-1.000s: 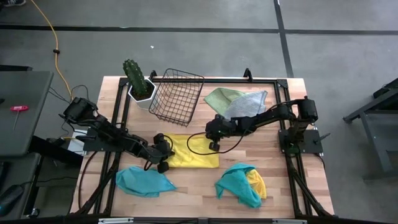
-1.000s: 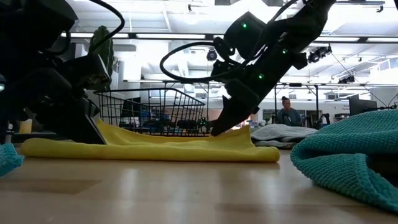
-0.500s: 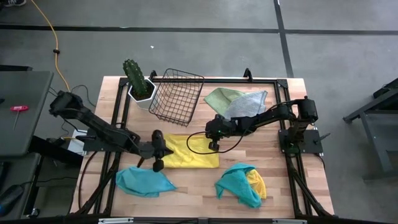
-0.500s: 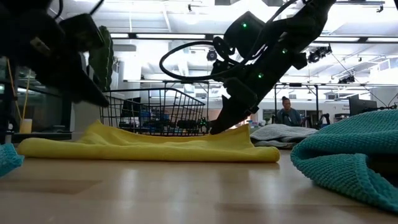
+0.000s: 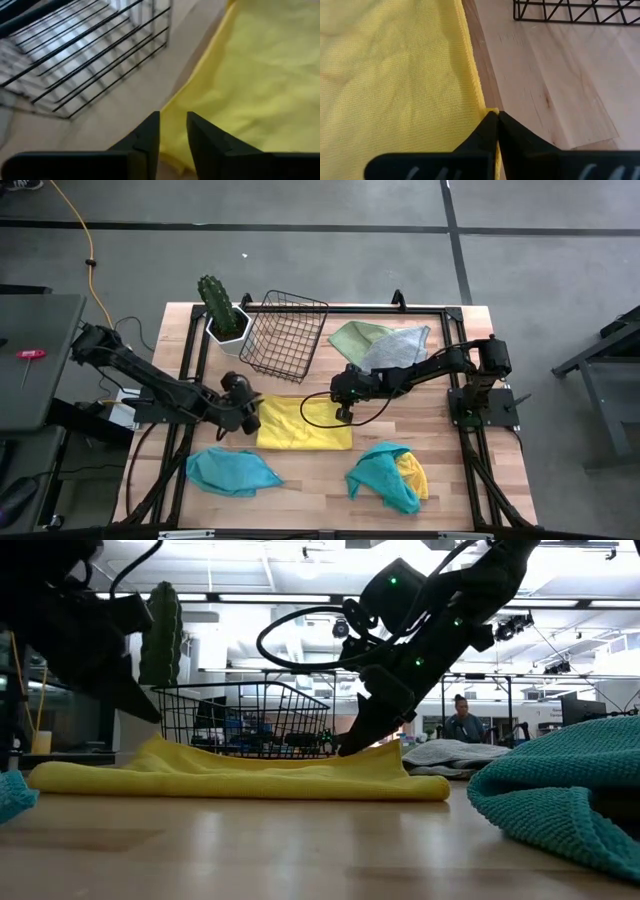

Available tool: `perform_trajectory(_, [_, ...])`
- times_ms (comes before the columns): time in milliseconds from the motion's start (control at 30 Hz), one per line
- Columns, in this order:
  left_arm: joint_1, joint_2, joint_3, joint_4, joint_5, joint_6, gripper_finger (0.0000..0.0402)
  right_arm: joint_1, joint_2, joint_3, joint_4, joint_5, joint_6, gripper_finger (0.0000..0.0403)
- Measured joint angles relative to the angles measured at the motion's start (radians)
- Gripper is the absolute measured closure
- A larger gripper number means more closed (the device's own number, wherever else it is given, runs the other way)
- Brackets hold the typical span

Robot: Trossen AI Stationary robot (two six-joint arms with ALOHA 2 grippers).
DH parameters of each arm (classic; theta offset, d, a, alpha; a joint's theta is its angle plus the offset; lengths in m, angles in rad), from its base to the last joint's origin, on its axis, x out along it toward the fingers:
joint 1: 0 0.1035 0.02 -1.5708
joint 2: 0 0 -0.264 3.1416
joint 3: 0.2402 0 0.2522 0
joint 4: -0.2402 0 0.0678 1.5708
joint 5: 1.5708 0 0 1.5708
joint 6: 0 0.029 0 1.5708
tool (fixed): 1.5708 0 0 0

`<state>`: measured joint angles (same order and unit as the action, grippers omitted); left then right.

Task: Fold microfiber towels
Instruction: Fold the left yellow microfiber cloth

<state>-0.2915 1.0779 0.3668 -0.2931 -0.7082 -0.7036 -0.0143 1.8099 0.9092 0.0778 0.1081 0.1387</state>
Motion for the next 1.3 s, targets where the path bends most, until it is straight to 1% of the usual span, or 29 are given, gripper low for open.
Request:
perform_trajectory(100, [0.036, 0.0, 0.0, -0.002, 0.026, 0.02, 0.0274, 0.0, -0.001, 0.0, 0.0, 0.0, 0.001, 0.0402])
perform_trajectory(300, [0.136, 0.0, -0.013, 0.025, 0.186, 0.096, 0.024, 0.0, -0.001, 0.0, 0.0, 0.0, 0.0, 0.0403])
perform_trajectory(400, [0.192, 0.0, -0.038, 0.064, 0.249, 0.136, 0.0234, 0.0, -0.001, 0.0, 0.0, 0.0, 0.0, 0.0403])
perform_trajectory(533, [0.251, -0.001, -0.053, 0.077, 0.295, 0.169, 0.0234, 0.0, -0.001, 0.0, -0.001, 0.0, 0.0, 0.0403])
perform_trajectory(733, [0.282, -0.001, -0.052, 0.126, 0.366, 0.234, 0.0239, 0.0, -0.001, 0.0, -0.002, 0.0, -0.008, 0.0403])
perform_trajectory(800, [0.284, -0.001, -0.052, 0.129, 0.377, 0.23, 0.0252, 0.0, -0.002, 0.0, -0.008, 0.002, -0.008, 0.0403])
perform_trajectory(867, [0.285, -0.001, -0.052, 0.126, 0.378, 0.218, 0.0279, 0.0, -0.006, 0.0, -0.025, 0.017, -0.009, 0.0403])
perform_trajectory(933, [0.285, -0.001, -0.052, 0.119, 0.385, 0.217, 0.0319, 0.002, -0.009, 0.0, -0.047, 0.036, -0.012, 0.0403])
perform_trajectory(1000, [0.285, -0.001, -0.052, 0.118, 0.397, 0.216, 0.0367, 0.003, -0.019, 0.0, -0.074, 0.048, -0.013, 0.0403])
perform_trajectory(1033, [0.285, -0.001, -0.052, 0.118, 0.403, 0.217, 0.0384, 0.004, -0.025, 0.0, -0.076, 0.047, -0.012, 0.0403])
perform_trajectory(1067, [0.285, -0.001, -0.052, 0.118, 0.409, 0.216, 0.0391, 0.007, -0.034, 0.0, -0.088, 0.049, -0.012, 0.0403])
perform_trajectory(1300, [0.285, -0.001, -0.052, 0.079, 0.415, 0.202, 0.0398, 0.044, -0.092, 0.001, -0.174, 0.127, 0.017, 0.0403])
